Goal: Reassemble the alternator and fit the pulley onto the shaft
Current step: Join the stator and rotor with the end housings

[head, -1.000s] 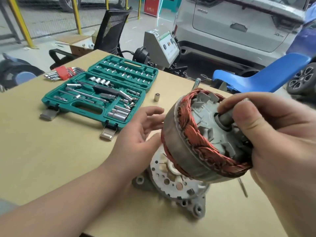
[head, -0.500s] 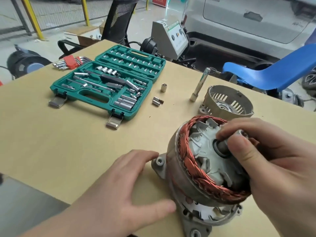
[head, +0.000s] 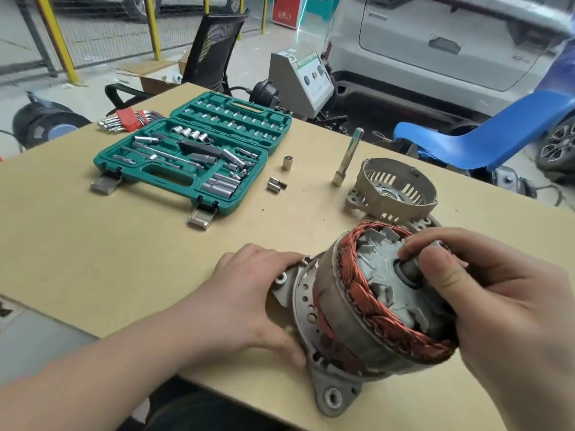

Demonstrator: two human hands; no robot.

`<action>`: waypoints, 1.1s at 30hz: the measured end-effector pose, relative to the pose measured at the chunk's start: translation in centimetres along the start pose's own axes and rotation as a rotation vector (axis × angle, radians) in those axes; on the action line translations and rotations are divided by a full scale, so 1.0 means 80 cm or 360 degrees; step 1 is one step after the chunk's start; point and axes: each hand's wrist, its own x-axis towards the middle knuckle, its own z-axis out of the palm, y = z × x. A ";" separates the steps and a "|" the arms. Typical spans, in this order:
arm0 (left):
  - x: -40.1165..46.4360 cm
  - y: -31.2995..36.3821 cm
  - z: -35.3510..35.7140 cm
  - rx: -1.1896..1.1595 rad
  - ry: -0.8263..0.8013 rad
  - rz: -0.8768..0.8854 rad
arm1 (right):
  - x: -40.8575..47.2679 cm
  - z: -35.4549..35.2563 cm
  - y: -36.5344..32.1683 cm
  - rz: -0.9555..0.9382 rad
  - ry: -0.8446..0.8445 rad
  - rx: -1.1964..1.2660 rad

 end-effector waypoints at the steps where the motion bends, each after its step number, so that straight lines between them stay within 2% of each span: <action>1: 0.005 0.001 -0.003 0.0021 -0.0015 0.0023 | 0.001 0.001 0.002 0.0003 0.0002 0.0003; 4: 0.018 0.005 -0.009 -0.0002 -0.0038 0.0059 | 0.003 0.004 0.007 0.0023 -0.0002 0.0007; 16: 0.032 0.002 0.004 -0.0249 0.0181 0.0140 | -0.008 -0.012 0.028 0.0037 0.0050 0.0250; 26: 0.027 0.008 0.011 -0.0300 0.0240 0.0210 | -0.001 -0.017 0.014 -0.0351 -0.0136 -0.0059; 33: 0.028 0.009 0.009 -0.0244 0.0234 0.0180 | 0.003 -0.004 0.034 -0.0007 0.0086 0.0230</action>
